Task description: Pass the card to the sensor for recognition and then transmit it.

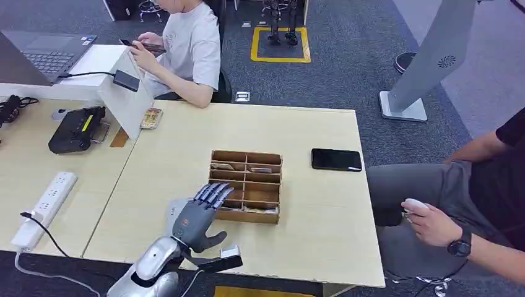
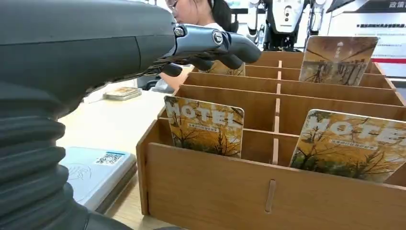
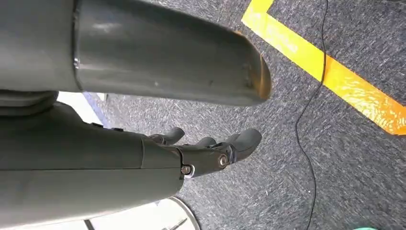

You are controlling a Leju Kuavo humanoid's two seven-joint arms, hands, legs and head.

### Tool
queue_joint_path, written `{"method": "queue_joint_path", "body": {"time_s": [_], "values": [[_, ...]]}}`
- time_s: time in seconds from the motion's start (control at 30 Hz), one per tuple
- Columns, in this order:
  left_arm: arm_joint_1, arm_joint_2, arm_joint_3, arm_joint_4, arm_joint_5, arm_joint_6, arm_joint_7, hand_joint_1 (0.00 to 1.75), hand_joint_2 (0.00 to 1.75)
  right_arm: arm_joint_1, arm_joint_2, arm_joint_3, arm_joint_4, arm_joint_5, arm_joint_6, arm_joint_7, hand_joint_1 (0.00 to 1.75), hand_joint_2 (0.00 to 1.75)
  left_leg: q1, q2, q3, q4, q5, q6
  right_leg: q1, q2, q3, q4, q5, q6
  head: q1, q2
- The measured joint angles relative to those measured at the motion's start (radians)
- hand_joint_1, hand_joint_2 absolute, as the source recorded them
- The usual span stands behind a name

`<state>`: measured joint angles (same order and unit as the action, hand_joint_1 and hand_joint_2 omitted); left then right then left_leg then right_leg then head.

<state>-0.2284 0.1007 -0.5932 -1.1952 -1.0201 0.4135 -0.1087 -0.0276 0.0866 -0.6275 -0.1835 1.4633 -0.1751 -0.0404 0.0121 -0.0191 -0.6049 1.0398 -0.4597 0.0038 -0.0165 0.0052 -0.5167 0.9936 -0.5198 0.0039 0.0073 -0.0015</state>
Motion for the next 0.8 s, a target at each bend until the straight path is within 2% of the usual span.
{"method": "queue_joint_path", "body": {"time_s": [0.23,0.8], "values": [[-0.002,-0.001,0.013,0.0,-0.013,0.032,0.015,0.0,1.75,0.0,0.0,0.001,0.0,0.0,-0.001,0.0,0.0,0.0,0.0,0.0,0.0,0.0,0.0,0.0,0.0,0.0,0.0,0.0,0.0,0.0,0.0,0.0],[-0.004,-0.008,0.042,0.0,-0.011,0.038,0.017,0.0,1.75,0.0,0.0,0.002,0.0,0.0,-0.003,-0.001,0.0,0.0,0.0,0.0,0.0,0.0,0.0,0.0,0.0,0.0,0.0,0.0,0.0,0.0,0.0,0.0]]}}
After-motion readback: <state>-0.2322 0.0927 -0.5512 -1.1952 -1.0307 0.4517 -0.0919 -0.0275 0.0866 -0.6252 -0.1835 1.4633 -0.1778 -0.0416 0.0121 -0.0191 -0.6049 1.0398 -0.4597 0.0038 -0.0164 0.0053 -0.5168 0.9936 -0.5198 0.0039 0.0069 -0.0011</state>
